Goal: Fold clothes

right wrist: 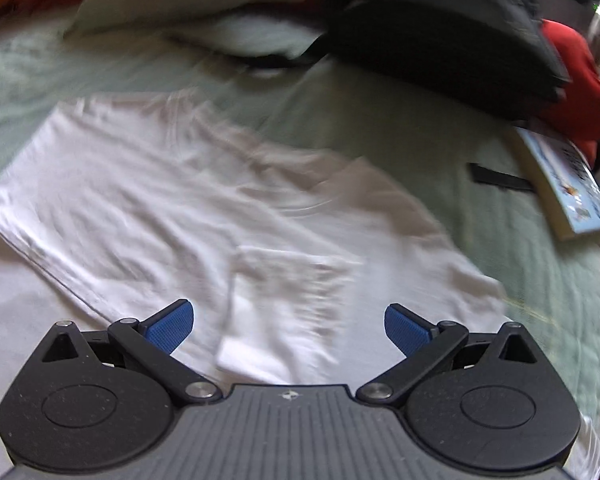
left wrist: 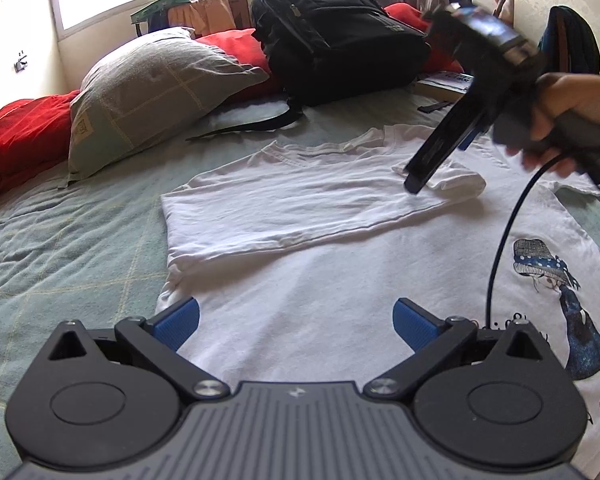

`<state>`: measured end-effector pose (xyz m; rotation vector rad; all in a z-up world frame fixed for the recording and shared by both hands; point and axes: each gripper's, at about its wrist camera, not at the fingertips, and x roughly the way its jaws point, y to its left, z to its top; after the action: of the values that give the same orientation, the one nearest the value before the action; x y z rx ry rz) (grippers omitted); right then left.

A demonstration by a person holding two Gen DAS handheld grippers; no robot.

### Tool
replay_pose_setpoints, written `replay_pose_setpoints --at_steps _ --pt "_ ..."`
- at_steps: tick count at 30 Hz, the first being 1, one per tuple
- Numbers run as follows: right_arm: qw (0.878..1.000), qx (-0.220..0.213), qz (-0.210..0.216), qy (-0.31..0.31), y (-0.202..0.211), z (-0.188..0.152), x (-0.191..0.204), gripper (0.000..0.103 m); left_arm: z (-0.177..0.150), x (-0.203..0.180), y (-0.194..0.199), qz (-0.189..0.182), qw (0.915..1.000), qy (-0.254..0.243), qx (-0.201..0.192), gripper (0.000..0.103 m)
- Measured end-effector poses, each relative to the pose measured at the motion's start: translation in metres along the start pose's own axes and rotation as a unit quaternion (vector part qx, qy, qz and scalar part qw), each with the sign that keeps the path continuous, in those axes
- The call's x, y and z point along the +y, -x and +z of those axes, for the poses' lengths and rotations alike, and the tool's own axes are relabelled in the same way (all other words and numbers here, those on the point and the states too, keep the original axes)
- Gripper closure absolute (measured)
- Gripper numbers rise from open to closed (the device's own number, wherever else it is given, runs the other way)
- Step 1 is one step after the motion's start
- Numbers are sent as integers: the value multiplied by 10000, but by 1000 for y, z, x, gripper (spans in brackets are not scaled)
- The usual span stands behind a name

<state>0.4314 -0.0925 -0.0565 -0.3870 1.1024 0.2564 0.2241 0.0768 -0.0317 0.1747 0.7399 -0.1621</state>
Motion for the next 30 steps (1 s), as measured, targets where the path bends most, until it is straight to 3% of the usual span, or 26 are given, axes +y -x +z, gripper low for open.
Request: replay_pose_setpoints --at_steps 7,15,19,22,24,28,30 --pt "9980 67 -622 -4 -8 -8 -18 0 -2 0 -4 4 10000 -4 55 1" --pt "9876 -58 -1383 -743 19 -38 -98 0 -2 -4 -6 -83 9999 -69 32 1" --pt "9829 -209 -1408 -1172 31 -52 -128 0 -2 -4 -8 -79 9999 -93 57 1" --pt "9868 -640 -686 -1320 44 -57 -129 0 -1 -3 -10 -85 9999 -105 84 1" --pt "9866 -959 158 -1314 50 -55 -120 0 -1 -2 -12 -85 9999 -100 103 1" --pt "9644 -1283 1876 -1352 39 -51 -101 0 -1 3 -14 -81 9998 -31 162 1" --pt "9551 -1177 2276 -1486 21 -52 -96 0 -4 6 -15 -62 9998 -15 197 1"
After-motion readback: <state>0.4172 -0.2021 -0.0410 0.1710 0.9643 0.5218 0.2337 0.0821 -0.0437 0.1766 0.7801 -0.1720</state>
